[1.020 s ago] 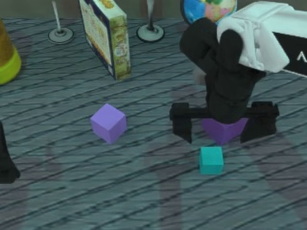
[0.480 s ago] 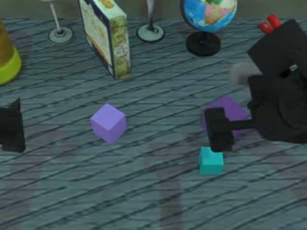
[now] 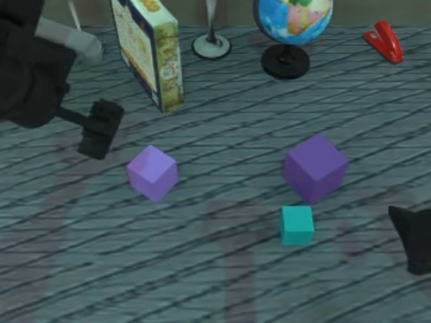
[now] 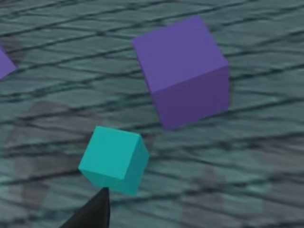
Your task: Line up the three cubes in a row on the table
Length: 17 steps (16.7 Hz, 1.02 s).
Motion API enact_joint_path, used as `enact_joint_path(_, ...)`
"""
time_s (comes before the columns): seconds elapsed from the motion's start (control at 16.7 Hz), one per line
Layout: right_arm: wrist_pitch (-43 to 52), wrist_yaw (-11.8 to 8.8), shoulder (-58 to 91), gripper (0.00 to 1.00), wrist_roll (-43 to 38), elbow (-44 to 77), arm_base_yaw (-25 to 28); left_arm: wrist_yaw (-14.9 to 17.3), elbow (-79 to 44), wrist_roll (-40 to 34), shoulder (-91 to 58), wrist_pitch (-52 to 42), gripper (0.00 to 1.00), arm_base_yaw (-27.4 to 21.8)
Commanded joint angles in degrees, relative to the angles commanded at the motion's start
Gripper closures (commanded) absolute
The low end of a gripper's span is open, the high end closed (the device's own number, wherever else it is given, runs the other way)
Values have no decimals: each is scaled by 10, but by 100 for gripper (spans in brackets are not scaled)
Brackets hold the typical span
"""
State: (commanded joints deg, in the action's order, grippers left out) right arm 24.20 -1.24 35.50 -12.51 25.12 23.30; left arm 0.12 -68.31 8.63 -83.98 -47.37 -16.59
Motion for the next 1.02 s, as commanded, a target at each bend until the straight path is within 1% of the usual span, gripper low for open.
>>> enact_joint_path(0.24,-110,4,-178,0,62,-141,-95,0,-165,20,-195,-115,0,-40)
enact_joint_path(0.42,-180,9,-271,0,99,-207,-163,1,-266,32,-308,-176,0,-63)
enact_joint_path(0.54,-216,11,-318,0,115,-234,-199,0,-315,37,-362,-204,0,-73)
enact_joint_path(0.72,-241,12,-354,0,125,-251,-226,0,-350,41,-396,-223,0,-81)
enact_joint_path(1.02,-242,12,-355,0,125,-251,-227,0,-349,41,-396,-222,0,-78)
